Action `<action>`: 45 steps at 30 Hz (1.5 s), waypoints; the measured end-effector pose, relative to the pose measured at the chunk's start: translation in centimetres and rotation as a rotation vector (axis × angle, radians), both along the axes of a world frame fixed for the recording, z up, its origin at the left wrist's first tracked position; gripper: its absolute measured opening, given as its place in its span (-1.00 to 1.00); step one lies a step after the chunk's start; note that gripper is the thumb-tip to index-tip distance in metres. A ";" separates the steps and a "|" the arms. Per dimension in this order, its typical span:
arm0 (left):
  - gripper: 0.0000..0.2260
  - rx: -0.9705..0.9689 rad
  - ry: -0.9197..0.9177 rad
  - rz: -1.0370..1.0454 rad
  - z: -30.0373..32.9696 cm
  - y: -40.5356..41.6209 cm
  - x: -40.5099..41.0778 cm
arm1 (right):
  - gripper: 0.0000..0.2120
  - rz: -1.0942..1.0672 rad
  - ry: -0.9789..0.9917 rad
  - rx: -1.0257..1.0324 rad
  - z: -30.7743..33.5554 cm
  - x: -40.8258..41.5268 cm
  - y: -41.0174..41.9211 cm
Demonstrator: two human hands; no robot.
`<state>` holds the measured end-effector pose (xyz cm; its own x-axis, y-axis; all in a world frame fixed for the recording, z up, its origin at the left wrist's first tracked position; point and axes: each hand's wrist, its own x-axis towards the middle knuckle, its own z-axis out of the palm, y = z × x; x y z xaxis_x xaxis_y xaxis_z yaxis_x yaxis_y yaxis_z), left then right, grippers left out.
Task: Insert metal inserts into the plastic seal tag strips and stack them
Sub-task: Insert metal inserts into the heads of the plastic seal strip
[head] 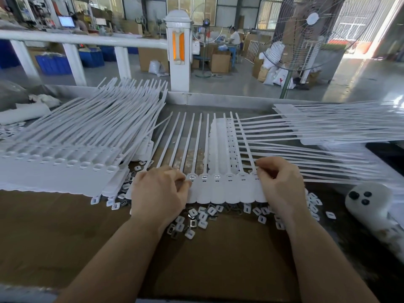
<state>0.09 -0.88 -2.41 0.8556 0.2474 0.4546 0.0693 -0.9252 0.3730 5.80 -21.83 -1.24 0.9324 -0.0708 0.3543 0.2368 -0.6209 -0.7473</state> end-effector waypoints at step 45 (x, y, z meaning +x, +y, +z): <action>-0.60 -0.962 0.611 -0.344 5.6 -2.1 -1.7 | -0.73 0.289 0.105 0.739 0.2 0.6 -0.6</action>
<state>-1.58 -2.93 3.17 0.9542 -0.0217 -0.2984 0.2799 -0.2882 0.9158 6.40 -22.39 -1.09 0.9756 -0.0040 0.2195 0.2184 0.1192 -0.9685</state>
